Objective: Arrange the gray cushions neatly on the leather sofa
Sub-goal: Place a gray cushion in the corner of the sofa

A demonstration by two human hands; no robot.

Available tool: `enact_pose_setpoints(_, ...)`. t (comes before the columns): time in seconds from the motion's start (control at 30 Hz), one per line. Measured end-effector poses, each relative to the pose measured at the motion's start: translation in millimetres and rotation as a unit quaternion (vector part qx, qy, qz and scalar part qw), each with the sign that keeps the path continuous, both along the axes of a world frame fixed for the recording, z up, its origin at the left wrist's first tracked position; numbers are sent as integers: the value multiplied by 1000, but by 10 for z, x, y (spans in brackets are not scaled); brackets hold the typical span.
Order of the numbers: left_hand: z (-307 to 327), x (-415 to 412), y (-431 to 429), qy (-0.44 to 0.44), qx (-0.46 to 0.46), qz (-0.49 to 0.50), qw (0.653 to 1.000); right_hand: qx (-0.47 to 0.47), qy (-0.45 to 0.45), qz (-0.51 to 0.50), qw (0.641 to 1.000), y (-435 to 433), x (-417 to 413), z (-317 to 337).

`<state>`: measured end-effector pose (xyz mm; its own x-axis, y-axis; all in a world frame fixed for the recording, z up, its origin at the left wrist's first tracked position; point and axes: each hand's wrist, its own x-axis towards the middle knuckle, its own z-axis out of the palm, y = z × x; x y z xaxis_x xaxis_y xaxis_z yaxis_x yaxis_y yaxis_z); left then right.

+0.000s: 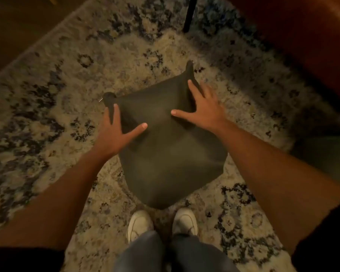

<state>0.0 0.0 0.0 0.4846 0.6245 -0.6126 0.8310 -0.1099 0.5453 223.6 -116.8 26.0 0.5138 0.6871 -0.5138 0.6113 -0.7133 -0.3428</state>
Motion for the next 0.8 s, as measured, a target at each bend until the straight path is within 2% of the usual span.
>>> enact_pose_setpoints(0.1,-248,1,68,1,-42,42,998,-25,12,-40,999,62,18,-195)
enact_pose_setpoints(0.23,-475,37,147,-37,-88,105,990,-3,96,-143,985,73,58,-390)
enact_pose_setpoints(0.5,-627,201,163,-111,-176,250,946,30,153,-296,942,106,116,-580)
enact_pose_setpoints(0.8,-417,333,65,-154,-185,276,930,54,157,-309,936,39,70,-469)
